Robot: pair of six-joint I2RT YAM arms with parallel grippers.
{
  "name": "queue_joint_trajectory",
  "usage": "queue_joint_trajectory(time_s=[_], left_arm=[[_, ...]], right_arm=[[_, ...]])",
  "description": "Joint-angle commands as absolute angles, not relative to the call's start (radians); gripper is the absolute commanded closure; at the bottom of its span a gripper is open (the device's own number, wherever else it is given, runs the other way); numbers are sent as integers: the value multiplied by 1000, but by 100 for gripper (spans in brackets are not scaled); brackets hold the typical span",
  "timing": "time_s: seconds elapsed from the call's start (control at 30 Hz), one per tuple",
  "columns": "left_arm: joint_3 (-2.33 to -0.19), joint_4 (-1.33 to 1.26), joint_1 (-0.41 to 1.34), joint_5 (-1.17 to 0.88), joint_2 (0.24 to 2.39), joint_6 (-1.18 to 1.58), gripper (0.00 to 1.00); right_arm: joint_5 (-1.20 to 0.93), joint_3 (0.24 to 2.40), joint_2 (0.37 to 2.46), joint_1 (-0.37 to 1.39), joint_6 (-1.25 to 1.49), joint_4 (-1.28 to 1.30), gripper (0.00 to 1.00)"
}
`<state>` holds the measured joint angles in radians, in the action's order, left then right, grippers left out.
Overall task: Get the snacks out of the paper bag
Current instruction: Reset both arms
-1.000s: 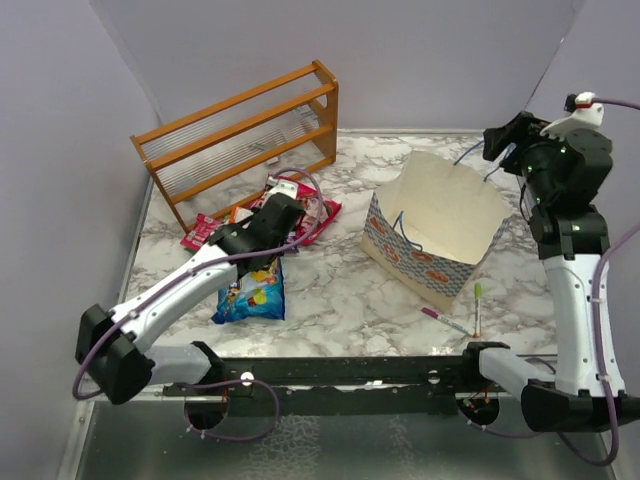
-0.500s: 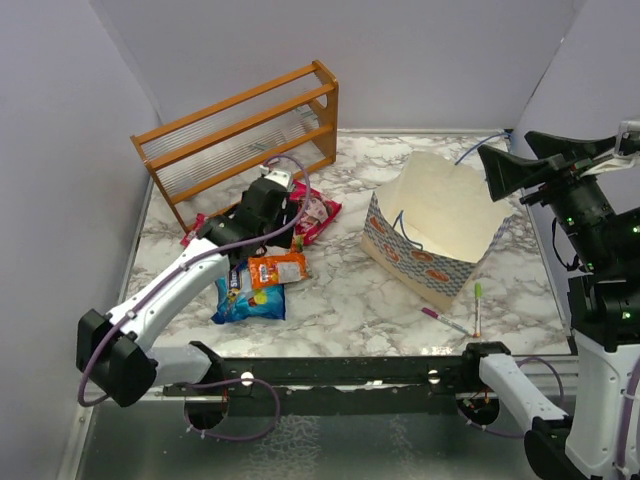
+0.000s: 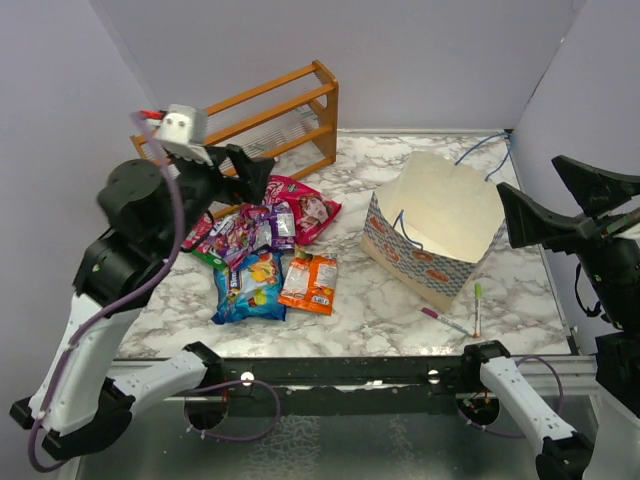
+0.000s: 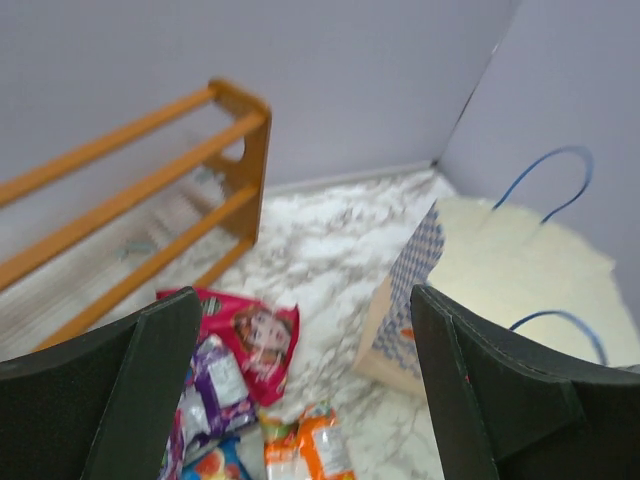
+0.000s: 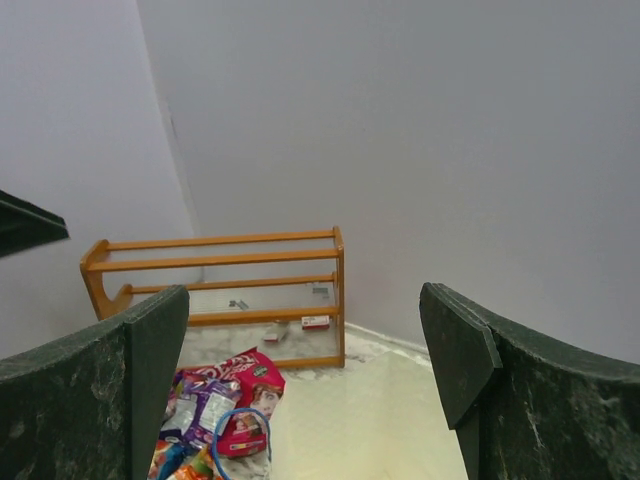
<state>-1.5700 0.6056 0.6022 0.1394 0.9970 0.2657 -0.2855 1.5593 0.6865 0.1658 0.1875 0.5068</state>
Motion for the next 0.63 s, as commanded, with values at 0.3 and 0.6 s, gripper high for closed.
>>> queue_joint_trajectory(time_s=[0.3,0.6], left_arm=[[-1674,483,600,183,809,156,7],[-1684,506,600,199,796,143,6]], right_arm=[[-172,1590,649,186,137,533,1],[-161,1549,625,189,109,495,1]])
